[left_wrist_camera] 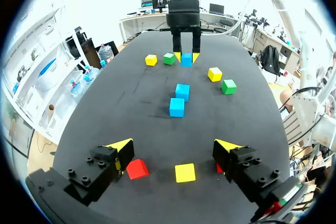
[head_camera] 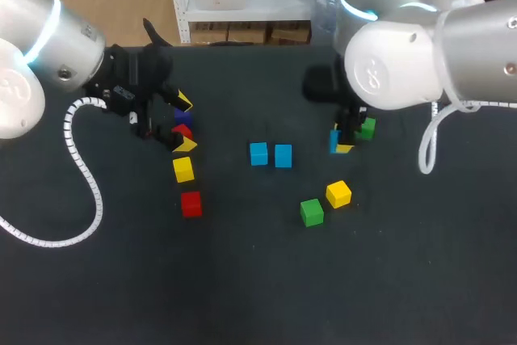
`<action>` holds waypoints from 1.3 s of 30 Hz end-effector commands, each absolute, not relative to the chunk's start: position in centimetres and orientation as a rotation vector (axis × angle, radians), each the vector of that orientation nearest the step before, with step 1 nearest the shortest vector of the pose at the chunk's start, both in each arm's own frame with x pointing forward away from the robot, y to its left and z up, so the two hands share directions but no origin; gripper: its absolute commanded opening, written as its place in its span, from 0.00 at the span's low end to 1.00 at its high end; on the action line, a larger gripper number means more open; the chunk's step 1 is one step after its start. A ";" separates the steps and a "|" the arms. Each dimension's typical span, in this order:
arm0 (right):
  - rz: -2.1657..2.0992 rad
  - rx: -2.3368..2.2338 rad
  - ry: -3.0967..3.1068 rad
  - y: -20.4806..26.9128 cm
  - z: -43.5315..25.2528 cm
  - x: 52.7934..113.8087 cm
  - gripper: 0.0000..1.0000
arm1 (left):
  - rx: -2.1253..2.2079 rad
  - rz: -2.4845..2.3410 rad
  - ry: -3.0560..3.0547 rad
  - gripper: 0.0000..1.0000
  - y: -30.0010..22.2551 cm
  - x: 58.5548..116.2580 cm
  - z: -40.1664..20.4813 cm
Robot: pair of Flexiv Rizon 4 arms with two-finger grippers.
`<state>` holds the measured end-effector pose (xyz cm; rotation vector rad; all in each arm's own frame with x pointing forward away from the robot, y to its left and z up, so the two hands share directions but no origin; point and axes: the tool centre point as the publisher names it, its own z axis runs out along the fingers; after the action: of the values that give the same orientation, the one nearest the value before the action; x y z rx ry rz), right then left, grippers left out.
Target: Place the blue cubes, place green cubes on the blue cubes, place the yellow cubes on the green cubes, then place the red cubes on the yellow cubes, and place purple cube on the red cubes.
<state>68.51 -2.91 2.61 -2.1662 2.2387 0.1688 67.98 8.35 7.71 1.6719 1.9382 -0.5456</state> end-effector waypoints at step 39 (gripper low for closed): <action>0.135 -2.305 2.189 1.5 -0.6 69.3 0.00 | 1.671 -0.548 1.930 1.00 8.5 67.9 7.6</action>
<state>69.46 1.40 -0.64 -2.3043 2.1896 0.1382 67.98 8.35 7.71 1.6719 1.9382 -0.5455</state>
